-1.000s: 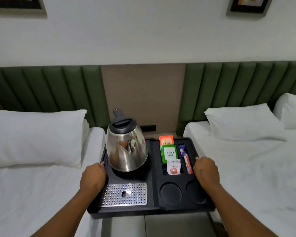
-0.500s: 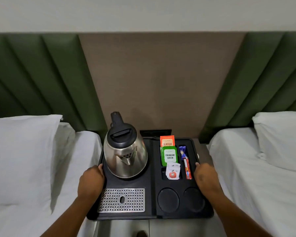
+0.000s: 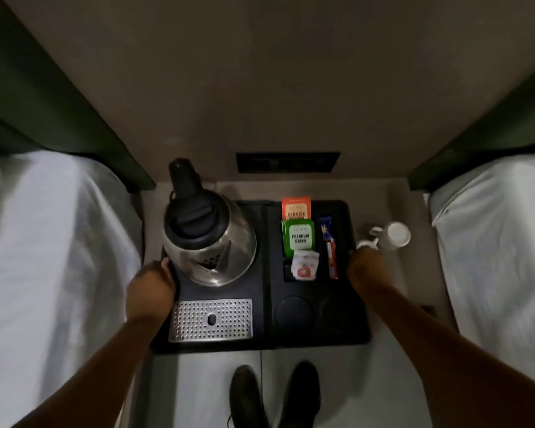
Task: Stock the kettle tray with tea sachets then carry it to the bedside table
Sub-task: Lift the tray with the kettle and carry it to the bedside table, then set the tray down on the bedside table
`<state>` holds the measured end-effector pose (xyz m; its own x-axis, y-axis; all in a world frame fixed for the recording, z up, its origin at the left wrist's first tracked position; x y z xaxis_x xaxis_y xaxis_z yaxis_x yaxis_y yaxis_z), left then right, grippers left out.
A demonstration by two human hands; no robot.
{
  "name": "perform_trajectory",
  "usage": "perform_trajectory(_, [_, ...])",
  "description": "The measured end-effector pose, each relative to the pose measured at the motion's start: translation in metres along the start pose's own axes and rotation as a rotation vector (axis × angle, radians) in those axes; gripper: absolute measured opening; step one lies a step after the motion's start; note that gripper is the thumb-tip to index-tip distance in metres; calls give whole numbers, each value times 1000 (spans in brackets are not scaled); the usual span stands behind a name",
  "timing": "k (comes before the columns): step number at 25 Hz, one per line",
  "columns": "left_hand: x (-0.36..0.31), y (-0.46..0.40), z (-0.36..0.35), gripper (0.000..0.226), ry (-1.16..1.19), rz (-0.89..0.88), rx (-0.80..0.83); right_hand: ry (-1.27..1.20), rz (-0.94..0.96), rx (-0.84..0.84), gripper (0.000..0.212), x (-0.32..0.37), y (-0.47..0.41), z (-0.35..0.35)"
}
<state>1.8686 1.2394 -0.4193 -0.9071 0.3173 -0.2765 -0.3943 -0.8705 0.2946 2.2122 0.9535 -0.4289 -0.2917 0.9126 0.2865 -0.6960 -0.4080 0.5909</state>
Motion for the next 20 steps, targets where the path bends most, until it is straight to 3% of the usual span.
perform_trajectory(5, [-3, -53, -43, 29, -32, -36, -20, 124, -66, -51, 22, 6, -57, -21])
perform_trajectory(11, [0, -74, -63, 27, -32, -16, -30, 23, -75, -22, 17, 5, -86, -32])
perform_trajectory(20, [-5, -81, -83, 25, 7, -2, -23, 70, -43, -7, 14, 0, -106, -35])
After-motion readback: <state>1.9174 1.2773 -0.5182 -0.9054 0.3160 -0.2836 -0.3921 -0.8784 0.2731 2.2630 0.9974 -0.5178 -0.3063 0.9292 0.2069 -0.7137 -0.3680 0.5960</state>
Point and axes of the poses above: each hand's wrist, its own y-axis away from the middle knuckle, its own z-axis out of the back of the hand, x = y × z, the point moved 10 cm from there along -y, towards the middle knuckle, and after that the axes turned 9 degrees about x, right-handed, at the moved point
